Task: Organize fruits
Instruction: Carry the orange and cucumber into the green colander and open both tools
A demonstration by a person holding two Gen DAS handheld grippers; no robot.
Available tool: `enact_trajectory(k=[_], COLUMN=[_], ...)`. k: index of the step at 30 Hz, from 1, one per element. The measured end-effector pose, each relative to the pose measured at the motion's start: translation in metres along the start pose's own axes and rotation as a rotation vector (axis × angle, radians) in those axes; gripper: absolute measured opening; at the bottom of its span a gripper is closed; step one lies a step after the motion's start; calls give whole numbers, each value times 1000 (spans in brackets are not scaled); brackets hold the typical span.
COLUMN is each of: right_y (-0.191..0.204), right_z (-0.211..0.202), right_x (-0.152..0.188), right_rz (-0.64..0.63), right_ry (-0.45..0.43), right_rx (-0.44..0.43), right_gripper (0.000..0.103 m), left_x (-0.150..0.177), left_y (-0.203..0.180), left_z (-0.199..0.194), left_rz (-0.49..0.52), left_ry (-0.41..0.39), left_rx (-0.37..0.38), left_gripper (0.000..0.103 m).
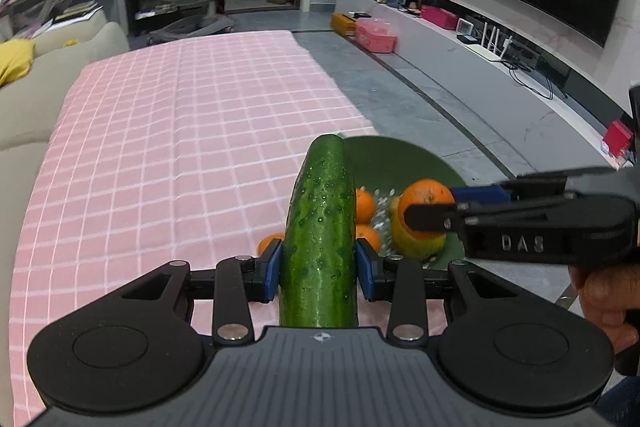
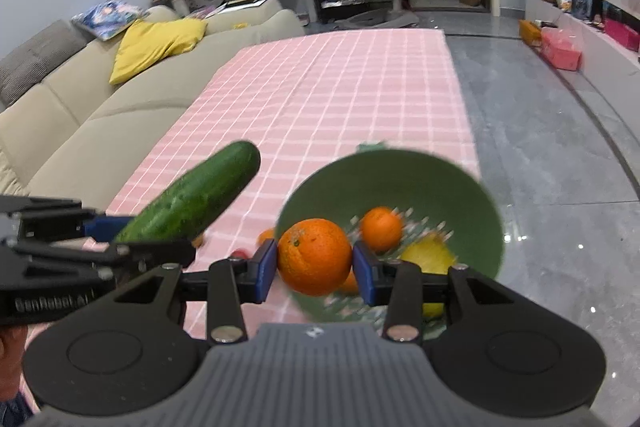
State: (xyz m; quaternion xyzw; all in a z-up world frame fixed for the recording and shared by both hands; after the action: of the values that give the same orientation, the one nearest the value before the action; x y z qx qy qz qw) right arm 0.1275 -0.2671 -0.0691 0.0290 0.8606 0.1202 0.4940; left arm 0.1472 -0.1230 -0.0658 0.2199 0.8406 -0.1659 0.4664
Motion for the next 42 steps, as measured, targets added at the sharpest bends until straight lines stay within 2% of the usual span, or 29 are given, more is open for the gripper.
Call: enact_trajectory(k=[10,17,25,31,42], right_y=[-45,-66,-73,-82,-79], right_z=[25,54,90,111,134], right_x=[-25,-31,-24,-15,1], right_rz=[31,57,58,56,16], right_ry=[23,64,121,159,209], right_rx=[50,53,64,82,89], right_gripper=[38,38,38,38,39], left_x=[-15,-9,6,15,17], left_y=[-21,-24,-28,-33,-36], left_z=[51,79,103,117,123], left_rz=[29,42,35,86,105], left_ry=[7,34,71,102,112], left_rx=[20,12,2,-12,-5], left_gripper=[43,43,43,43,43])
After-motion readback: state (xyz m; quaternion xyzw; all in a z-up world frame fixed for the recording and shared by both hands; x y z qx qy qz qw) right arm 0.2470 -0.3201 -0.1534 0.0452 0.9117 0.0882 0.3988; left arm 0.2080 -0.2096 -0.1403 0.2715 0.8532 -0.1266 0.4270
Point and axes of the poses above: each gripper's, at about its wrist camera, not at the fingertips, and z roughly the way its jaws point, y to its left, x to its underside, the point moved 4 cm from there along z, roughly the way its jaws point, and after that the axes turned 15 degrees about -y, right-handed, at the moved point
